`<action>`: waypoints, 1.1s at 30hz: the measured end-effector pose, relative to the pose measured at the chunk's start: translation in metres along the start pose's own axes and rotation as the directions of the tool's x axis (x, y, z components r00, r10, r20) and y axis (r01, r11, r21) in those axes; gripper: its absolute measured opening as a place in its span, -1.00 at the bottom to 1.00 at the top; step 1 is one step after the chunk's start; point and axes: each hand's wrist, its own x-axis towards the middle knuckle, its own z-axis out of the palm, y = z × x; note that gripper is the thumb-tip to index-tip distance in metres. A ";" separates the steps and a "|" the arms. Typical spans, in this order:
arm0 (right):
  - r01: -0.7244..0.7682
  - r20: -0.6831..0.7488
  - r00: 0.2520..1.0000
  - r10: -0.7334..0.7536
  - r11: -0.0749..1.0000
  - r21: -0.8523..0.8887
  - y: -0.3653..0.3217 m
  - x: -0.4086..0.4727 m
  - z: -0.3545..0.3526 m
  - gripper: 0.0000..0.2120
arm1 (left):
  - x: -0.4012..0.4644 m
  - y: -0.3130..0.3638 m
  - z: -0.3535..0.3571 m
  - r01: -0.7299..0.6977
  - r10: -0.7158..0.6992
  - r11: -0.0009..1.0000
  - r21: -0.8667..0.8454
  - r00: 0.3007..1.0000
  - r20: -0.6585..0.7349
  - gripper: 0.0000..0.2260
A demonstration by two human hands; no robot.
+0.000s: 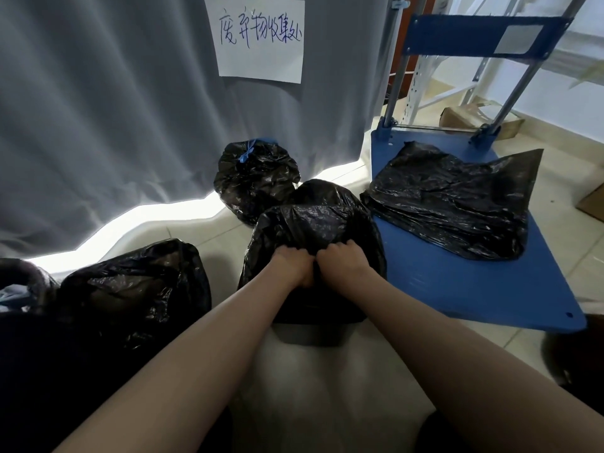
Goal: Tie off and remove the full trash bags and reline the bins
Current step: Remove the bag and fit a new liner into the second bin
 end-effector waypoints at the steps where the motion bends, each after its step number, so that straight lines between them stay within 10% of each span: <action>1: 0.000 -0.012 1.000 0.000 1.000 0.025 0.002 0.001 -0.002 -0.72 | -0.001 -0.001 -0.003 -0.008 0.013 0.999 0.039 0.992 -0.128 -0.67; 5: -0.073 0.344 0.939 0.018 0.987 0.147 0.008 -0.002 0.001 -0.55 | 0.000 -0.011 0.003 0.024 0.026 0.992 0.126 0.923 -0.383 -0.63; 10: -0.003 0.535 0.840 -0.084 0.987 0.160 0.010 -0.012 0.010 -0.38 | 0.013 -0.018 0.009 0.049 -0.003 0.970 0.239 0.982 -0.189 -0.35; 14: -0.057 0.420 0.906 -0.047 0.971 0.230 0.008 -0.013 -0.012 -0.45 | 0.020 -0.016 0.007 0.067 -0.066 0.945 0.322 0.998 -0.012 -0.34; 19: 0.006 -0.048 0.999 -0.003 0.998 0.060 0.020 -0.020 -0.020 -0.69 | 0.007 -0.021 0.000 0.031 -0.012 0.956 0.292 0.998 -0.067 -0.39; 28: -0.011 -0.039 0.999 0.010 1.000 -0.025 0.041 -0.039 -0.002 -0.70 | -0.035 -0.043 0.007 0.028 -0.025 0.992 0.124 0.999 -0.026 -0.33; 33: 0.076 -0.062 0.996 -0.066 0.980 0.181 0.027 -0.040 -0.011 -0.67 | -0.045 -0.040 0.002 -0.038 0.061 0.938 -0.343 0.997 0.055 -0.38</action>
